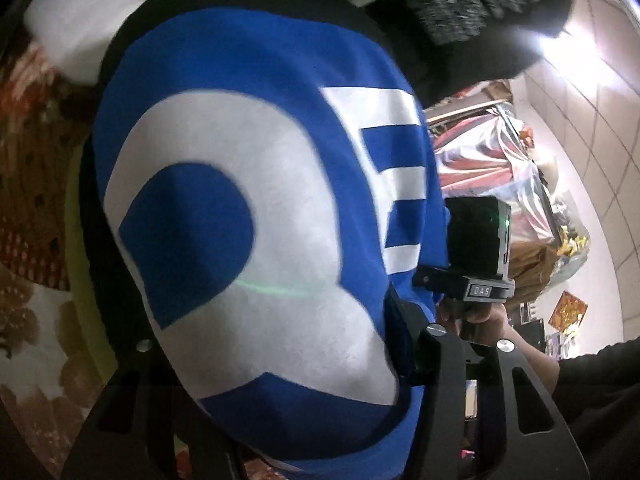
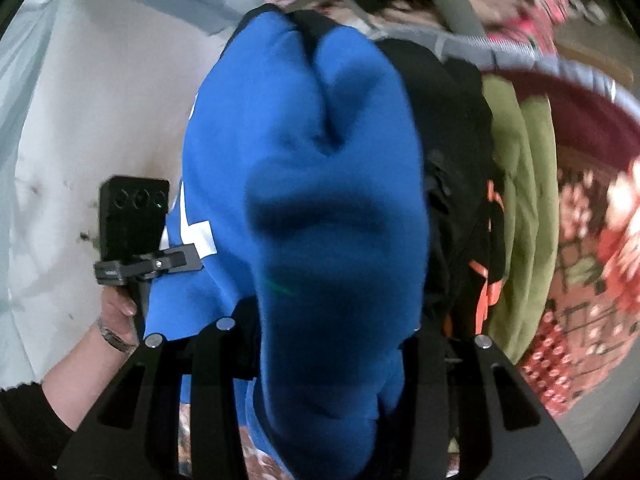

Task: Fold large clothes
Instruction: 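Carry the folded jacket with both tools toward the clothes stack by the bunk, then lower the folded jacket onto the green cloth stack with both tools and open them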

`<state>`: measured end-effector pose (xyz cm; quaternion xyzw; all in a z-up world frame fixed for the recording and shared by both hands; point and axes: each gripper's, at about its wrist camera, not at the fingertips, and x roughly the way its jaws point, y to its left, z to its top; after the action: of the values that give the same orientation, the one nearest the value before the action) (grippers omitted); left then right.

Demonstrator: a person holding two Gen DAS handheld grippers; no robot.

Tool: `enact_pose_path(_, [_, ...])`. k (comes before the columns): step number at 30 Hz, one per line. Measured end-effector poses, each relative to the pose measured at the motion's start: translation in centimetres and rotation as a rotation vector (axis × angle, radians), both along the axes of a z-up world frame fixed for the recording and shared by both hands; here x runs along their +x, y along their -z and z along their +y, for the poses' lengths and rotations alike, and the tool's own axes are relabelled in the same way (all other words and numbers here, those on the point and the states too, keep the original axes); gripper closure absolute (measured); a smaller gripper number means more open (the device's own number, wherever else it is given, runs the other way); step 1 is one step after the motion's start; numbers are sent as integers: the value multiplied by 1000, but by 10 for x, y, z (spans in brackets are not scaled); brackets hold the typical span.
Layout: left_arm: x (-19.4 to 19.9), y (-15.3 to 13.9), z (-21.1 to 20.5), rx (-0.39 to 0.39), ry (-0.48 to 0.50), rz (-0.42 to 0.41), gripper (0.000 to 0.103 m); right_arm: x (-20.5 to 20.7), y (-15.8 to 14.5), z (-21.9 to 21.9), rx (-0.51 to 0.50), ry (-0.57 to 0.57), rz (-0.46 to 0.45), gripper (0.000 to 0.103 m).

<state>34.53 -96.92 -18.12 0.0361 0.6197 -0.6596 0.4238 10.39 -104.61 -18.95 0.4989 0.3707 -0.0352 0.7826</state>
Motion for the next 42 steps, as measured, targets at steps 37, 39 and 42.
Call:
enact_pose_path(37, [-75,-64,26,16,68,-777,5,39,-56,4,-685,133,490,5])
enact_pose_path(39, [-79,-56,22,25,88,-778,5,31,-45,1,-651,140,488,5])
enact_pose_path(42, [-85,-45,18,46,112,-787,4,24,-41,6,-657,122,502,5])
